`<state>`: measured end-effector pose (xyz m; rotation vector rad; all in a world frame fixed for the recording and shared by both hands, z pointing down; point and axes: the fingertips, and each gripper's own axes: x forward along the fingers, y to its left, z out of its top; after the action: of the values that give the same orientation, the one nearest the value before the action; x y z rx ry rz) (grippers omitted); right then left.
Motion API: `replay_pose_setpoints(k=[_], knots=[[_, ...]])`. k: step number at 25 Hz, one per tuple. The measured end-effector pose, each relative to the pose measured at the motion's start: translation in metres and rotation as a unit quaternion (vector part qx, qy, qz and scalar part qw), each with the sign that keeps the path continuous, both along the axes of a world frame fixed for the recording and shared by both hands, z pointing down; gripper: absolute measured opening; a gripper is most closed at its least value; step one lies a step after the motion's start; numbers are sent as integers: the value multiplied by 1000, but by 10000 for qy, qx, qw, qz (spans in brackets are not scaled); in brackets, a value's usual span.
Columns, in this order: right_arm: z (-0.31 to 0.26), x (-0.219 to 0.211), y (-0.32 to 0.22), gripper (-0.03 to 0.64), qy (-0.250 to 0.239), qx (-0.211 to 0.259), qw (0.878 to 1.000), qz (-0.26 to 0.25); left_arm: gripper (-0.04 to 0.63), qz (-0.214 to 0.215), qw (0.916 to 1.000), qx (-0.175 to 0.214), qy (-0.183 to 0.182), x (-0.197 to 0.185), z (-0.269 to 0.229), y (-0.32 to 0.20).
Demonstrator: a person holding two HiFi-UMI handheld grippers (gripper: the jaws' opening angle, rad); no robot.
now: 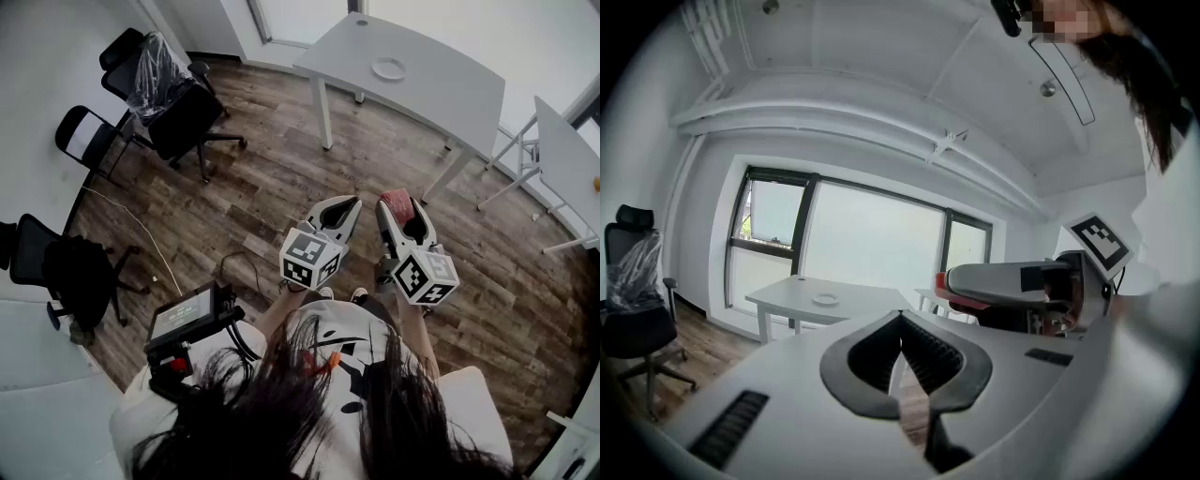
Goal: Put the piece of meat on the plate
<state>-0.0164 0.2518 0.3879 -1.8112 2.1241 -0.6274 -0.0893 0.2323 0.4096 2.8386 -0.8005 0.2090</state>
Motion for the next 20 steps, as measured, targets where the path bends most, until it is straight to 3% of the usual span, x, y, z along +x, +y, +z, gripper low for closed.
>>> replay_pose_setpoints(k=[7, 20], knots=[[1, 2, -1, 305, -286, 43, 9996, 30, 6, -6, 10000, -40, -29, -1, 3, -1], [-1, 4, -3, 305, -126, -16, 9999, -24, 6, -47, 10000, -76, -27, 0, 2, -2]])
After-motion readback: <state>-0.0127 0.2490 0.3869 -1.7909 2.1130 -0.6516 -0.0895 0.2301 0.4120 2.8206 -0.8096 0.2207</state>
